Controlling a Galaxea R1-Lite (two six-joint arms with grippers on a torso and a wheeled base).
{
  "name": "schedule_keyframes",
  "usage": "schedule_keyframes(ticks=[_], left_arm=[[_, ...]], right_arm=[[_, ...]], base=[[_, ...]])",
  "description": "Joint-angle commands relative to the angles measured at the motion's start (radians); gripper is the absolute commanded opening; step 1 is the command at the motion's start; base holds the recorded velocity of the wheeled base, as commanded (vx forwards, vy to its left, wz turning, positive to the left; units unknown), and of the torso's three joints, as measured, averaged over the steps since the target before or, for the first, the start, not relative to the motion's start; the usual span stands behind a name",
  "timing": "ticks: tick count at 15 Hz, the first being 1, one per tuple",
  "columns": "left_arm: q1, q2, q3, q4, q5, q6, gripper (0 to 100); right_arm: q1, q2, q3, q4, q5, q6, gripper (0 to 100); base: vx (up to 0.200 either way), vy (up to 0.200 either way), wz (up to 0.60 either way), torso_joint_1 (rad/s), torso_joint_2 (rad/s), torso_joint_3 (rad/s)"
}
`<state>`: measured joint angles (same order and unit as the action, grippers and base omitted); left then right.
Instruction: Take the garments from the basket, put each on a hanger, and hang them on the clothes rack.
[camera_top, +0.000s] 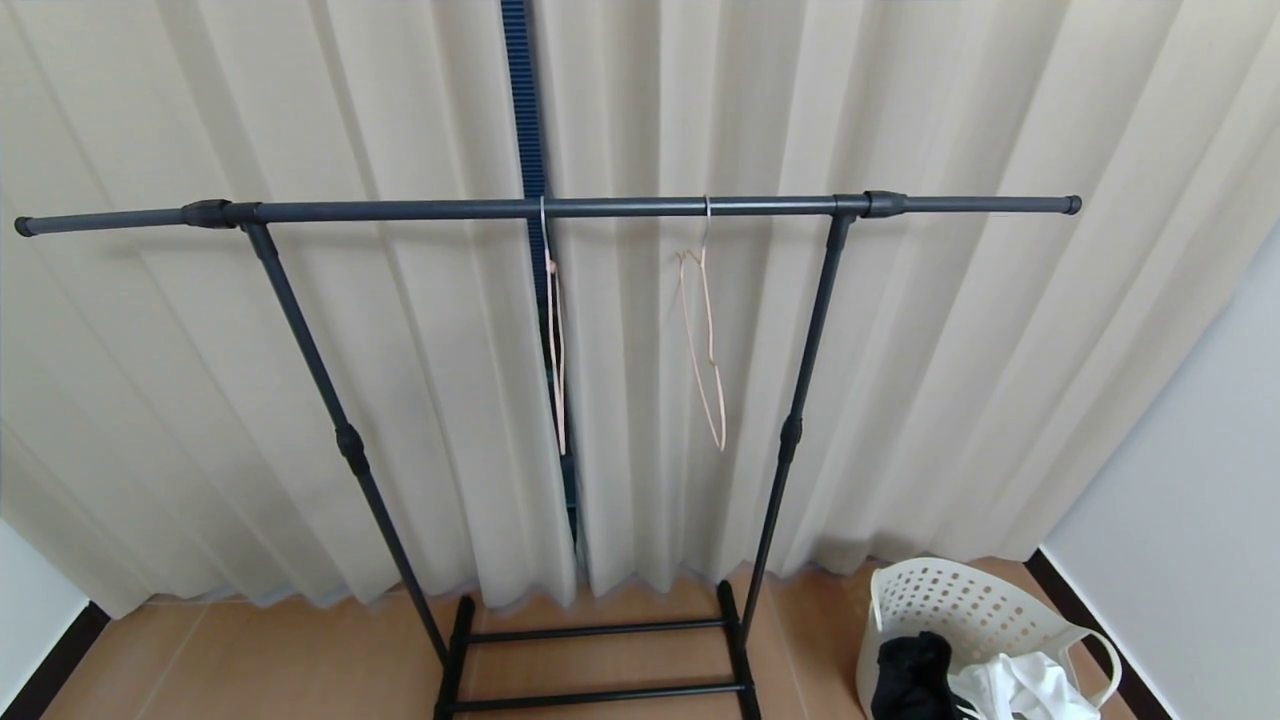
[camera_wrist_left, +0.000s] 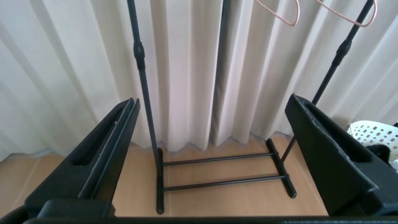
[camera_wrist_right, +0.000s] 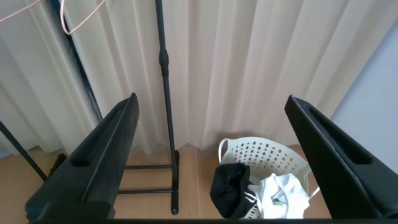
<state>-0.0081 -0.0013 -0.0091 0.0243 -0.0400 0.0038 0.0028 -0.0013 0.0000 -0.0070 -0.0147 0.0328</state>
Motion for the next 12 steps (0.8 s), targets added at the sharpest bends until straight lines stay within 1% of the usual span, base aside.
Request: schedule_keyframes(ticks=[1,7,9,12], left_arm=[[0.000,0.001,0.000,0.000,0.000,0.001,100],[0.000,0.001,0.000,0.000,0.002,-0.001,100],[-0.001,0.001,0.001,0.002,-0.012,0.012,100],[-0.001,0.001,0.000,0.000,-0.017,0.010,100]], right_arm=[[0.000,0.001,0.000,0.001,0.001,-0.001,100],[0.000,0.001,0.000,0.001,0.009,-0.007,100],[0.000,0.001,0.000,0.002,0.015,-0.011,100],[0.000,0.001,0.000,0.005,0.016,-0.011,100]], base=[[0.000,0.000,0.00,-0.149,0.36,0.212],[0.000,0.000,0.00,-0.159,0.38,0.215],[0.000,0.000,0.00,-0.193,0.48,0.281],[0.000,0.000,0.00,-0.219,0.55,0.330]])
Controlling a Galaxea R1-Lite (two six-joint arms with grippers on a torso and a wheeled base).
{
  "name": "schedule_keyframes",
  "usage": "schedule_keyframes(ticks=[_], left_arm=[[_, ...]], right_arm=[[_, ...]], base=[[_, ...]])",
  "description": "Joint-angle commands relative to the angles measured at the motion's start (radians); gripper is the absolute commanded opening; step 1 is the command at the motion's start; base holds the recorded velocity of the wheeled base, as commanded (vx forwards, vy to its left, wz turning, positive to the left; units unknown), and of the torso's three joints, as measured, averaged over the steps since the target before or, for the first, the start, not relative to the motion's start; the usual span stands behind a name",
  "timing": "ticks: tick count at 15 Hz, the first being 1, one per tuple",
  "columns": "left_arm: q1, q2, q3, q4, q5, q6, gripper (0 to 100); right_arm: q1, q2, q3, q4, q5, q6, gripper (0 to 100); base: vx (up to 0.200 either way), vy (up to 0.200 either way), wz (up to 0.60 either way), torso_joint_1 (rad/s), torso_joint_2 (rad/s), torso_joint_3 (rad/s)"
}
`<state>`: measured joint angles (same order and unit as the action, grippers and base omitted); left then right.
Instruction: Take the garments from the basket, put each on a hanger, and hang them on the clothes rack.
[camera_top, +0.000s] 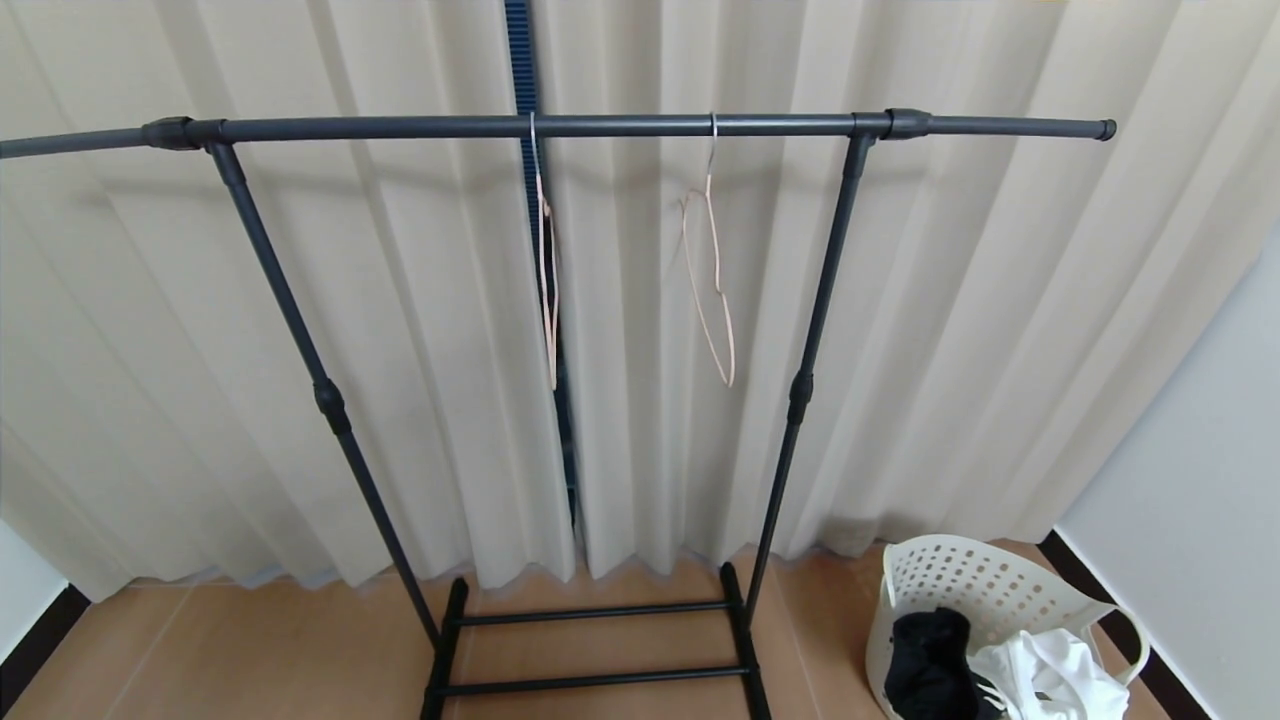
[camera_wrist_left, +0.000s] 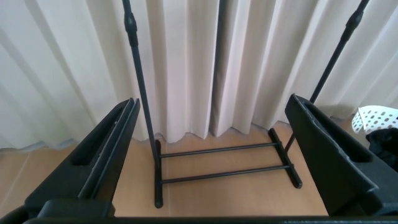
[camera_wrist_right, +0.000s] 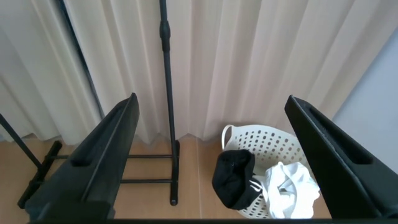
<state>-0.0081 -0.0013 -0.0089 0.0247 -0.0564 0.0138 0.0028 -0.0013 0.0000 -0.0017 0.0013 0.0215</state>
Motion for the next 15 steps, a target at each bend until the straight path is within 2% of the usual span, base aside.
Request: schedule_keyframes(ticks=[1,9,15], left_arm=[[-0.001,0.001,0.000,0.000,0.000,0.002,100],[0.000,0.001,0.000,0.000,0.001,-0.002,100],[0.000,0.001,0.000,0.000,0.001,-0.006,100]], right_arm=[[0.000,0.001,0.000,-0.001,0.000,0.003,100],[0.000,0.001,0.000,-0.001,-0.001,0.005,100],[0.000,0.001,0.000,-0.006,-0.007,0.009,100]], base=[[0.000,0.000,0.00,-0.217,0.54,0.334],[0.000,0.000,0.00,-0.185,0.52,0.335],[0.000,0.000,0.00,-0.136,0.48,0.346]])
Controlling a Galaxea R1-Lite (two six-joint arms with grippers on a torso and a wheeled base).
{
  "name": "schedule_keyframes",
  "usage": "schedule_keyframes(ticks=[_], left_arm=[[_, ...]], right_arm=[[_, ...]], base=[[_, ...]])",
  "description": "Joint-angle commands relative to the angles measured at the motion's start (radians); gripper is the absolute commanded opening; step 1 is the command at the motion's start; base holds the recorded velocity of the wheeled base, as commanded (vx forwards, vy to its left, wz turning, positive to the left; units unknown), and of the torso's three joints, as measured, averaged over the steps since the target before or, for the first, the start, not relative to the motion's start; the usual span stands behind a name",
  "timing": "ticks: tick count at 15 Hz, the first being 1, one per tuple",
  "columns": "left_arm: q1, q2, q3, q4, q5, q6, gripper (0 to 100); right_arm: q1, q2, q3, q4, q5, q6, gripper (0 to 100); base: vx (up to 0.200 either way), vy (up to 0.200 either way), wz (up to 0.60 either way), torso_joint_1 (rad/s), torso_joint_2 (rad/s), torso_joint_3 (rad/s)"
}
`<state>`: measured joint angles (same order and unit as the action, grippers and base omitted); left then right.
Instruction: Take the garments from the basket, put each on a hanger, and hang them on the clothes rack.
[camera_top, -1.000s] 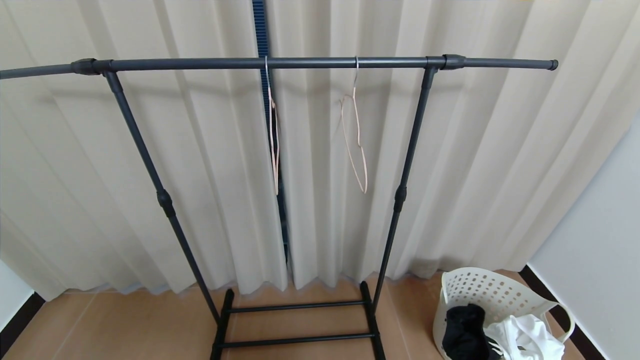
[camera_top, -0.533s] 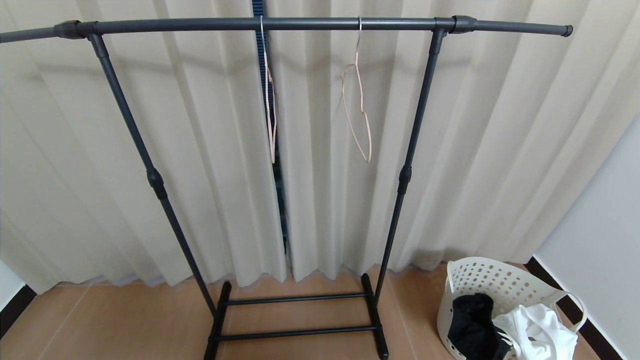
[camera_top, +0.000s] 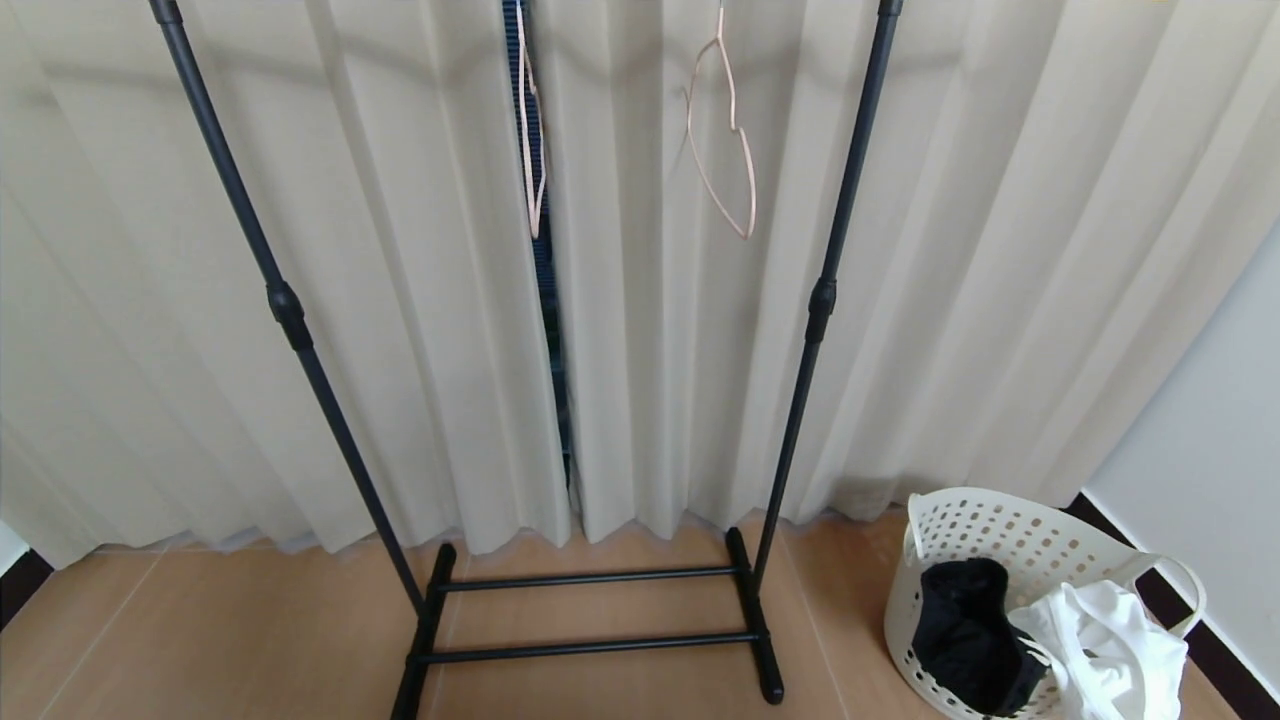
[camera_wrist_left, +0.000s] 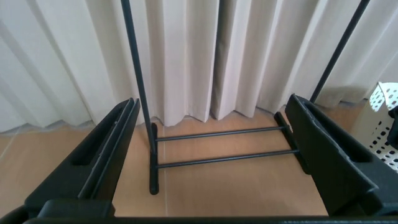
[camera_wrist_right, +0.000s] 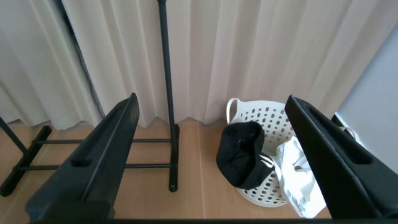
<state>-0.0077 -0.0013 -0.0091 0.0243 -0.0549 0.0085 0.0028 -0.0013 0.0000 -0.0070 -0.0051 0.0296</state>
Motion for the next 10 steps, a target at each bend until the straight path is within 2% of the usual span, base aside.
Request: schedule_keyframes(ticks=[1,4,7,10], left_arm=[[0.000,0.001,0.000,0.000,0.000,-0.001,100],[0.000,0.001,0.000,0.000,-0.002,-0.001,100],[0.000,0.001,0.000,0.000,0.000,-0.001,100],[0.000,0.001,0.000,0.000,0.000,-0.001,100]], right_arm=[[0.000,0.001,0.000,-0.001,0.001,-0.003,100],[0.000,0.001,0.000,-0.001,0.001,-0.005,100],[0.000,0.001,0.000,-0.001,0.002,-0.005,100],[0.000,0.001,0.000,-0.001,0.001,0.001,100]], base=[[0.000,0.000,0.00,-0.090,0.47,0.364],[0.000,0.000,0.00,-0.041,0.20,0.157],[0.000,0.000,0.00,-0.002,0.02,0.014],[0.000,0.000,-0.60,-0.001,0.01,0.004]])
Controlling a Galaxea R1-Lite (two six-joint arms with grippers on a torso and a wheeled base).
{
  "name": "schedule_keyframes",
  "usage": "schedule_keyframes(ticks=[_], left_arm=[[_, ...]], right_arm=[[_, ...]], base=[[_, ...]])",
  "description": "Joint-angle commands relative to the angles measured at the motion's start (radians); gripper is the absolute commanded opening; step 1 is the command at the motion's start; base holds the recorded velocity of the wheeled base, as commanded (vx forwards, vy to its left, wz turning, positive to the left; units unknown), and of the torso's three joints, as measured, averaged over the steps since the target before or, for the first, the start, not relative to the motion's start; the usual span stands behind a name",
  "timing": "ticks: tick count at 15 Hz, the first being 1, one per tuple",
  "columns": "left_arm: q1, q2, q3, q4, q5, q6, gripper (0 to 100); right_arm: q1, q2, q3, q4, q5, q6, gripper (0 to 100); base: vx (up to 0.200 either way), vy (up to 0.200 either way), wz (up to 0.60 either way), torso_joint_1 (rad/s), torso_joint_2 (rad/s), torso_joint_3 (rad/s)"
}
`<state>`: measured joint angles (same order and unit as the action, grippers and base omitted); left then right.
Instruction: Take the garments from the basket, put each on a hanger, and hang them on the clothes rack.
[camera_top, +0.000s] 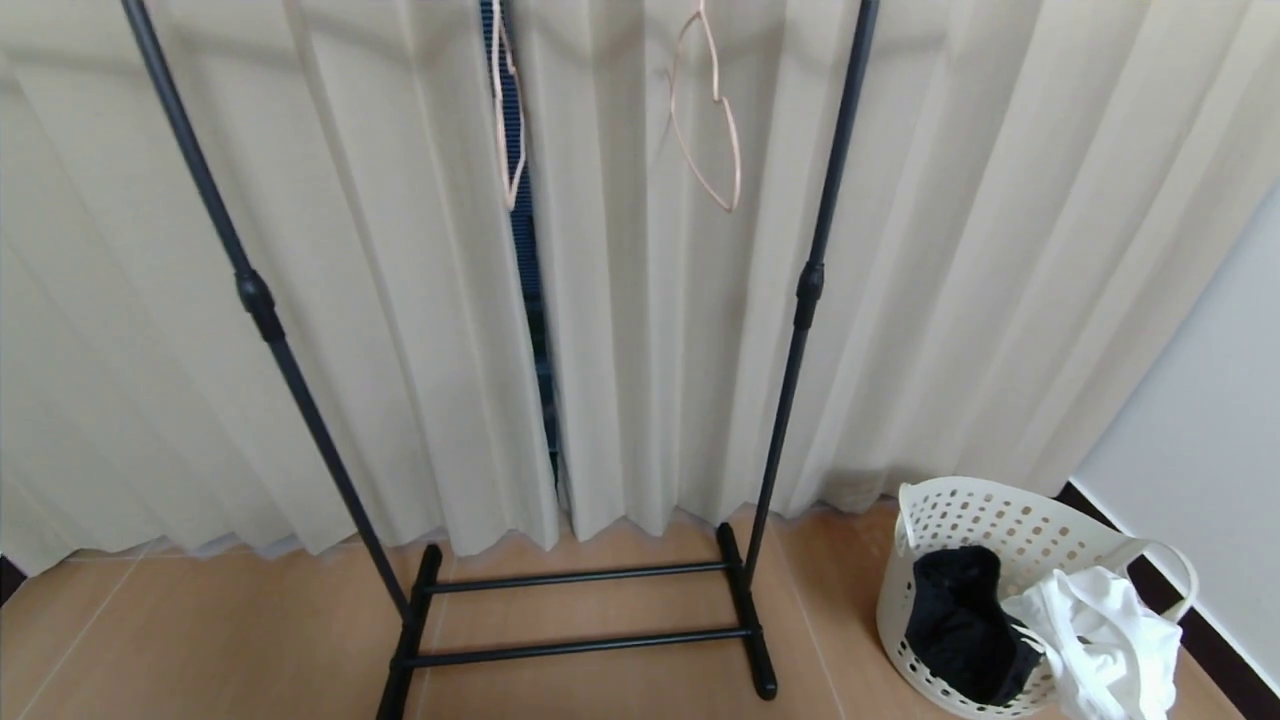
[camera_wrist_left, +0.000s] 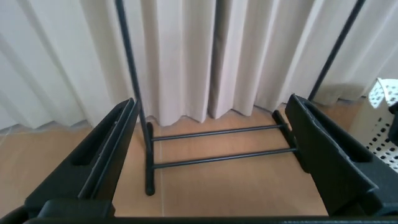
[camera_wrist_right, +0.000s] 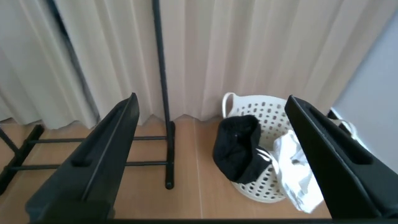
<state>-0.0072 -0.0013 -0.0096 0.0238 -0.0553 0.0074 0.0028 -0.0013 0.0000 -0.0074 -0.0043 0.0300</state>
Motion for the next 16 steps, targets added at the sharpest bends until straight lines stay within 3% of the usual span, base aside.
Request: schedule_keyframes(ticks=[1,6,9,16], left_arm=[[0.000,0.001,0.000,0.001,0.000,0.000,100],[0.000,0.001,0.000,0.001,0.002,-0.001,100],[0.000,0.001,0.000,0.001,0.000,-0.001,100],[-0.002,0.001,0.000,0.001,-0.001,-0.001,100]], right_arm=[[0.000,0.001,0.000,0.000,0.000,0.001,100],[0.000,0.001,0.000,0.000,0.000,0.001,100],[0.000,0.001,0.000,0.000,0.000,0.001,100],[0.000,0.001,0.000,0.000,0.000,0.001,100]], base=[[0.000,0.000,-0.60,0.002,0.00,0.002],[0.000,0.000,-0.60,0.004,0.01,0.003],[0.000,0.000,0.00,0.000,0.00,0.000],[0.171,-0.029,0.00,0.002,0.00,0.004]])
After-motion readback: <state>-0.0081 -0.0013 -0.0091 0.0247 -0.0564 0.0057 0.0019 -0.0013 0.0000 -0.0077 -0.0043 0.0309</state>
